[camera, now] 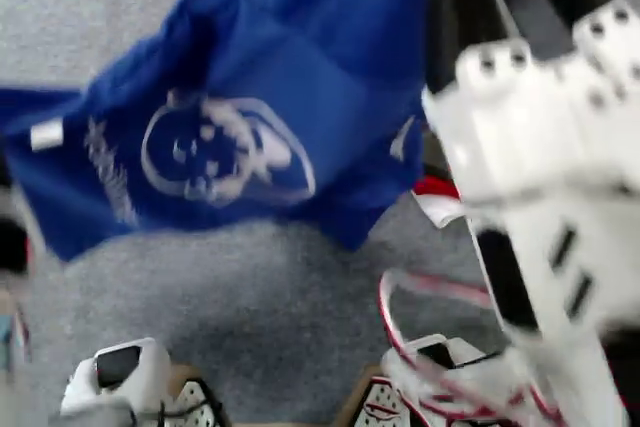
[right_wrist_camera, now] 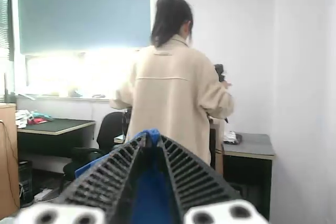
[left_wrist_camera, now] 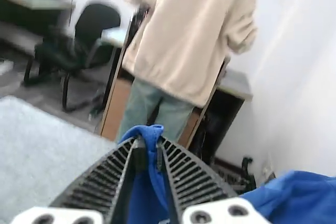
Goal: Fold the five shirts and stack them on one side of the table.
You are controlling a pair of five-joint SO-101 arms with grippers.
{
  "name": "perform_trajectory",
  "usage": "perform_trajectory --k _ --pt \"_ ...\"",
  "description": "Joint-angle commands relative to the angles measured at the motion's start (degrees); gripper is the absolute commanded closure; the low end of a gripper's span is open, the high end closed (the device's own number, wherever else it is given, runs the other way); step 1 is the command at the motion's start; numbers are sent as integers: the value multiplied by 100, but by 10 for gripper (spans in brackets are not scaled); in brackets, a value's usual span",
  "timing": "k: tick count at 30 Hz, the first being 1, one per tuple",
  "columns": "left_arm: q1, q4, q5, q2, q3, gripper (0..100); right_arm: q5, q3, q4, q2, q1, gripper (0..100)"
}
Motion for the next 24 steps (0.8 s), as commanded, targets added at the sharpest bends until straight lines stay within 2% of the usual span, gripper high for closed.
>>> perform_trajectory --k 1,9,17,20,24 --pt "-48 26 -202 -703 567 971 185 -716 484 -57 -281 985" --pt "-48 26 -229 -1714 1473 971 396 -1138 571 4 -308 985" --pt "-48 -211 -229 -1952 3925 970 431 382 527 602 -316 985" --pt "-40 -1407 -229 -1916 5604 970 905 1270 211 980 -316 985" --pt "-40 -4413 -176 -1679 8145 970 1336 2334 -571 1420 -316 985"
